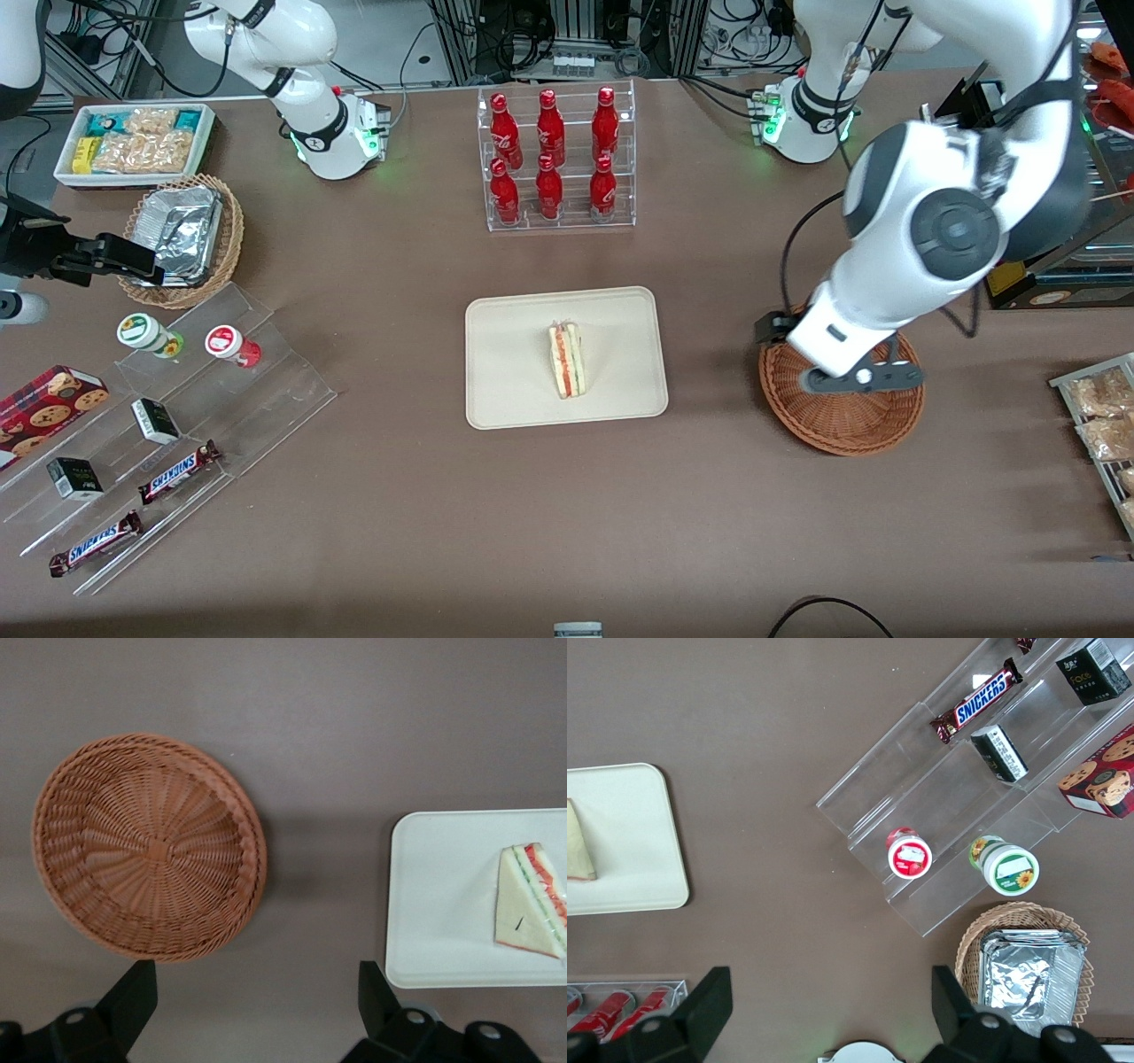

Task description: Place sandwich from basket to tray

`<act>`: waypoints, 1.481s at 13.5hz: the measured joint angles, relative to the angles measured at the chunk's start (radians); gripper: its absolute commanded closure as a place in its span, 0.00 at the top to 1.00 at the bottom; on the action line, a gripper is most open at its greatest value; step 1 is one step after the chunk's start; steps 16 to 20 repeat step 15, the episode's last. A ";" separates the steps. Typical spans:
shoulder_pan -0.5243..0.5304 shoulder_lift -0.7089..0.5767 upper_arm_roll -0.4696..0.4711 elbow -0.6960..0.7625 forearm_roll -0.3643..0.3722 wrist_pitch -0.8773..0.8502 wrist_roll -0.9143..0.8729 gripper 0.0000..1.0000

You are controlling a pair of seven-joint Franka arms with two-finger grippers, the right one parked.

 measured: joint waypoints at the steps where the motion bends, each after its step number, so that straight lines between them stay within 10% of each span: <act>1: 0.011 -0.026 0.000 -0.018 0.001 -0.007 0.001 1.00; 9: 0.370 -0.209 -0.254 -0.093 0.045 -0.188 0.107 1.00; 20: 0.429 -0.293 -0.181 -0.093 0.060 -0.267 0.281 1.00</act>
